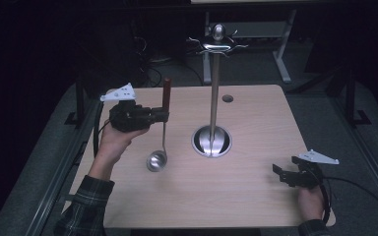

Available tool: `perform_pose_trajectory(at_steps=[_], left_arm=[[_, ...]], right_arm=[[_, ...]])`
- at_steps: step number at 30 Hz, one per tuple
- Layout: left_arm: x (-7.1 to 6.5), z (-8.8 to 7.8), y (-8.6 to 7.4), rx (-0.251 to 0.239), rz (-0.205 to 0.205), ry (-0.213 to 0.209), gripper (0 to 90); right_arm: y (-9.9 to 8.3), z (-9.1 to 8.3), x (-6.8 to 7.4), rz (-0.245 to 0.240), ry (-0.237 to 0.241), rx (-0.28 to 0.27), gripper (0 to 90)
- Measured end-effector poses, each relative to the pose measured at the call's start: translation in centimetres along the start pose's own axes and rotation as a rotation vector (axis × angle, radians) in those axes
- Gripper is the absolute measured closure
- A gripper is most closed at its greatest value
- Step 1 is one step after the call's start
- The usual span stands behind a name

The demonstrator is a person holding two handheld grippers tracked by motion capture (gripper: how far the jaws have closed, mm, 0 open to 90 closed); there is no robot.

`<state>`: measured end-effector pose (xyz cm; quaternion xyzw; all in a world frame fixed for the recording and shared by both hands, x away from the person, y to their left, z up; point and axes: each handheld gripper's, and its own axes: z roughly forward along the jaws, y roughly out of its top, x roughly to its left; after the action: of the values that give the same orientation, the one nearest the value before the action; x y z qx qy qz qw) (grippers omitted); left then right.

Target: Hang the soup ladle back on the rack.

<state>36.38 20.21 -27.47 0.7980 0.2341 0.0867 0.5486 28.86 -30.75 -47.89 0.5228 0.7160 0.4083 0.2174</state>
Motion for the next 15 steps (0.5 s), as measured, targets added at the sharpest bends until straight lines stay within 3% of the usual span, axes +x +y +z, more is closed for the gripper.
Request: perform_pose_trajectory(at_steps=[15], left_arm=[[-0.6, 0.8, 4.9, -0.042, 0.062, -0.021, 74.4]], right_arm=[[0.0, 0.0, 0.0, 0.000, 0.000, -0.001, 13.7]])
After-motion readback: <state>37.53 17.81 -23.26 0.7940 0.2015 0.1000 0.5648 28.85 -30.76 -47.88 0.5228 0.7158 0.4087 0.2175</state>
